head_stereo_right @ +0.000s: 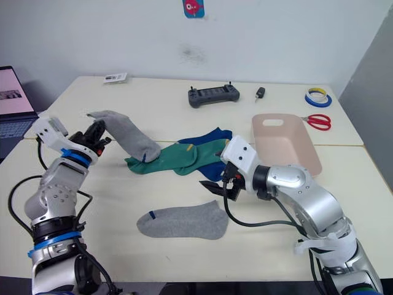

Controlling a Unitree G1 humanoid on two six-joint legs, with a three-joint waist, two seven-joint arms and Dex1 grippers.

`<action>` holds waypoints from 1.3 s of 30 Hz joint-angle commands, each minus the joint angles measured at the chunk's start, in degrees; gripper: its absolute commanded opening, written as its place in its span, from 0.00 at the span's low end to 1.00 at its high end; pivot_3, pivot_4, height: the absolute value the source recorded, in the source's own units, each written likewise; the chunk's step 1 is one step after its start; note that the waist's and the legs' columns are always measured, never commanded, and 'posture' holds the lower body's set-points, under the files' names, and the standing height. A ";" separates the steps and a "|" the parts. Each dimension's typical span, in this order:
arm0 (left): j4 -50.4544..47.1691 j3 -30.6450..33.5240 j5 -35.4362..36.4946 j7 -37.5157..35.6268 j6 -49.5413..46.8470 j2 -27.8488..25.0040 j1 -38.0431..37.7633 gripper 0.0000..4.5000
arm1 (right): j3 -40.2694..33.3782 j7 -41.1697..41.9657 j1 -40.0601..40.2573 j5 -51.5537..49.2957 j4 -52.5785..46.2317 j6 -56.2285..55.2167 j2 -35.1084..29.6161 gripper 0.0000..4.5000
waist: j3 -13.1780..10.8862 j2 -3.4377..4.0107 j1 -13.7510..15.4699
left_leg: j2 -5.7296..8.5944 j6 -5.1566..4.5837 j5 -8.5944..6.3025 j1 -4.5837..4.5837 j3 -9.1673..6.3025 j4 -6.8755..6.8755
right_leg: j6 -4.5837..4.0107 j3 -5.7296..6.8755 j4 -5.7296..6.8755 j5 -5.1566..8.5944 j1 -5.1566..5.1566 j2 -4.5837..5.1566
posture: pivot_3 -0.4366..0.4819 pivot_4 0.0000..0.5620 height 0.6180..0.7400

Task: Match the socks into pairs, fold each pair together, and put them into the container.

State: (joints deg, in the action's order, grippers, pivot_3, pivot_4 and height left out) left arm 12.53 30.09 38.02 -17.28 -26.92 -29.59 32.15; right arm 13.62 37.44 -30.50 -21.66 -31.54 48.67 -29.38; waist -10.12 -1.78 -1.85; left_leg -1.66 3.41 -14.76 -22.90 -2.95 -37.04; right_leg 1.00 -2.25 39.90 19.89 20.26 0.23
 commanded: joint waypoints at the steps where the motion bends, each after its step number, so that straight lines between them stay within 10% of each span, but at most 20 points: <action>1: -5.00 -0.05 -0.36 -2.35 0.89 -3.69 1.49 0.01 | -0.93 0.32 0.28 -0.95 -2.80 -1.12 -0.10 1.00 | 0.00 0.00 0.06 | 0.00 0.00 0.00 0.00 -0.01 0.00 | 0.00 0.00 0.00 0.00 0.00 0.00 | 0.48 0.27 1.00; 19: -31.46 -25.16 -8.21 -13.66 -8.47 -8.47 -17.42 0.01 | -4.38 5.37 6.90 -2.62 -5.19 -1.90 -8.68 1.00 | -0.04 0.06 0.17 | 0.02 -0.20 -0.12 -0.01 0.04 0.02 | 0.00 -0.07 -0.05 0.00 -0.03 0.02 | 0.48 0.27 1.00; 35: -29.42 -43.16 -11.88 -21.05 -13.95 0.11 -13.31 0.01 | -7.69 4.60 11.30 -2.34 -6.45 -2.39 -14.11 1.00 | -0.07 0.11 0.04 | 0.05 -0.24 -0.13 0.00 0.06 0.02 | 0.00 -0.12 -0.06 0.01 -0.05 -0.04 | 0.48 0.27 1.00; 39: -30.92 -42.25 -11.92 -22.58 -15.12 -1.24 -13.51 0.22 | -7.71 4.50 12.09 -2.32 -6.79 -2.49 -14.36 1.00 | -0.07 0.11 0.11 | 0.02 -0.24 -0.13 0.00 0.01 0.03 | 0.00 -0.09 -0.04 0.01 -0.05 -0.08 | 0.48 0.27 1.00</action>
State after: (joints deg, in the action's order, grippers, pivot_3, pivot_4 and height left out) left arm -15.56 -13.21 25.45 -38.96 -42.08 -30.45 18.48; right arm 7.79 42.20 -18.60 -23.80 -36.15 46.92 -43.21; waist -10.19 -1.67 -1.74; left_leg -1.62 3.17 -14.90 -22.90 -2.94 -37.02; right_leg 1.01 -2.34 39.86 19.90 20.21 0.16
